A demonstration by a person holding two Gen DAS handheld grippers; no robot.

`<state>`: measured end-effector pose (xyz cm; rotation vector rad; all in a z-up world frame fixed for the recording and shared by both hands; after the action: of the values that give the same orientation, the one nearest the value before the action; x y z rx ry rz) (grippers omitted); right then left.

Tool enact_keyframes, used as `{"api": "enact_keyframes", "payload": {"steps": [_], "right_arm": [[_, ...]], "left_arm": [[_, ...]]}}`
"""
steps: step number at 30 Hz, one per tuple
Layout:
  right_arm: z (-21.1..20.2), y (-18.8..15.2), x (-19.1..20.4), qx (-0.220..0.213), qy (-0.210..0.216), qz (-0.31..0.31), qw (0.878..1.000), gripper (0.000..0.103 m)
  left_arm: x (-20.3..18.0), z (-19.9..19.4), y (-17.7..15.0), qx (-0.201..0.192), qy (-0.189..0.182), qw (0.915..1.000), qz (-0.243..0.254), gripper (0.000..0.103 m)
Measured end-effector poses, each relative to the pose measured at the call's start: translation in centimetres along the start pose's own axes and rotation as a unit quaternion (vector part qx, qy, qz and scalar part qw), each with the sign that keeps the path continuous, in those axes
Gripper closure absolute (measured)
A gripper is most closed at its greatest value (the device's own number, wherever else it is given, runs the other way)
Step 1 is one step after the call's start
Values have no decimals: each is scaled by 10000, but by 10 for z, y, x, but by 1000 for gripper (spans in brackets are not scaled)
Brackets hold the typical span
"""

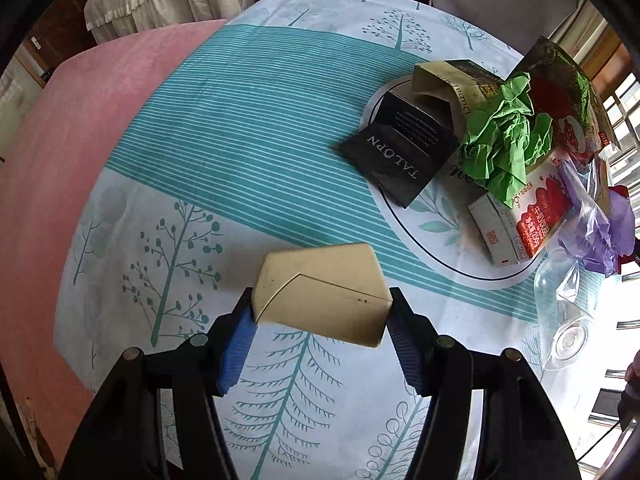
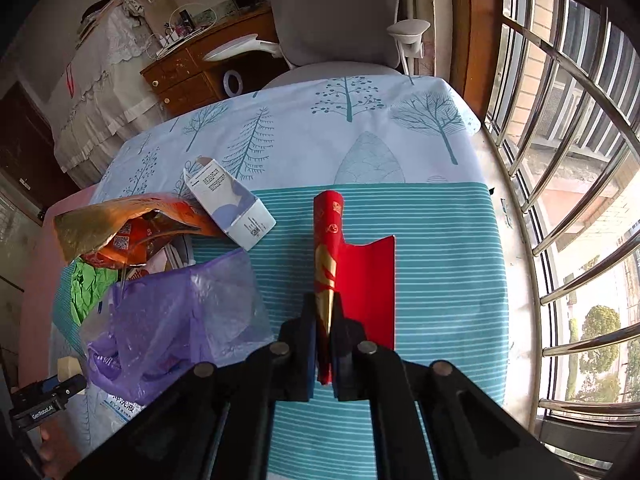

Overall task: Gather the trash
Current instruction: 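Grasp the beige box with the left tool while the right tool grasps the red packet, then carry both items down into the blue bin and open both tools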

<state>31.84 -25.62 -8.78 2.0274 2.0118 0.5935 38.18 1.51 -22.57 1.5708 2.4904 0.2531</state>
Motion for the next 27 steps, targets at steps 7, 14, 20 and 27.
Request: {"api": "enact_keyframes", "payload": {"steps": [7, 14, 20, 27], "right_arm": [[-42, -36, 7, -150, 101, 353, 9992, 98], [-101, -89, 41, -460, 120, 490, 9977, 98], [-160, -167, 90, -767, 134, 736, 9942, 98], [-192, -272, 157, -677, 110, 991, 9927, 98]], "left_arm": [[2, -38, -15, -151, -256, 9992, 256, 42], [11, -91, -49, -457, -408, 9921, 1095, 42], [41, -133, -90, -632, -809, 9763, 1907, 42], [81, -155, -156, -584, -1204, 9563, 2598, 42]]}}
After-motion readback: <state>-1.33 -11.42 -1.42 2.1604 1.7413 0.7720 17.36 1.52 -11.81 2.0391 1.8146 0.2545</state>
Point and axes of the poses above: each gripper's, at about its wrist camera, not at the fingertips, and z roughly the way its jaws point, x to its left, y to its top, the point moved 6 cm from there along z, roughly the way its jaws point, and after that the axes turned 3 degrees about -y, right-handed, at the moved point
